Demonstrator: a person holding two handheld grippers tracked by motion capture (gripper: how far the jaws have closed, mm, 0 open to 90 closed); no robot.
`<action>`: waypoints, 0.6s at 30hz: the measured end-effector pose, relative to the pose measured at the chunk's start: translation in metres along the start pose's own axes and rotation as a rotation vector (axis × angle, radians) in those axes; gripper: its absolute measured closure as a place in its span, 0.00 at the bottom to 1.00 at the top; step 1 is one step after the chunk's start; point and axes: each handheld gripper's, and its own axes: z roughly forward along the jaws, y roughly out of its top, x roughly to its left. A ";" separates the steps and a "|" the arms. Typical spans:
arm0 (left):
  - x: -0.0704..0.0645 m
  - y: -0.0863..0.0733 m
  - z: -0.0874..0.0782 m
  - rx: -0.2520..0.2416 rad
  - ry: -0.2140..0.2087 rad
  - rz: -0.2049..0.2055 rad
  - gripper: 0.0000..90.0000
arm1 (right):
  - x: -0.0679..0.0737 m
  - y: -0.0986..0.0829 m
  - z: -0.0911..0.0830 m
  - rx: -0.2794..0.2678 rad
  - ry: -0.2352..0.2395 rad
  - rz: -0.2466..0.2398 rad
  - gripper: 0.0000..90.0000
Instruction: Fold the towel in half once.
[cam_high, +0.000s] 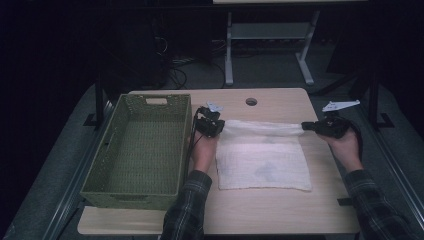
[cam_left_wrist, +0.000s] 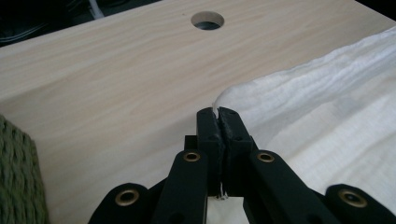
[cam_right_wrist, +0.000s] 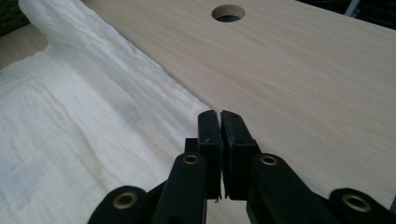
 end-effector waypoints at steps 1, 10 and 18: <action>-0.002 -0.002 -0.003 0.002 -0.002 0.003 0.98 | 0.000 0.000 0.000 0.000 0.000 0.000 0.97; -0.022 -0.024 -0.028 0.023 -0.001 0.057 0.98 | 0.028 -0.022 -0.021 -0.014 0.019 -0.019 0.97; -0.038 -0.040 -0.045 0.004 0.000 0.080 0.98 | 0.047 -0.044 -0.034 -0.004 0.036 -0.029 0.97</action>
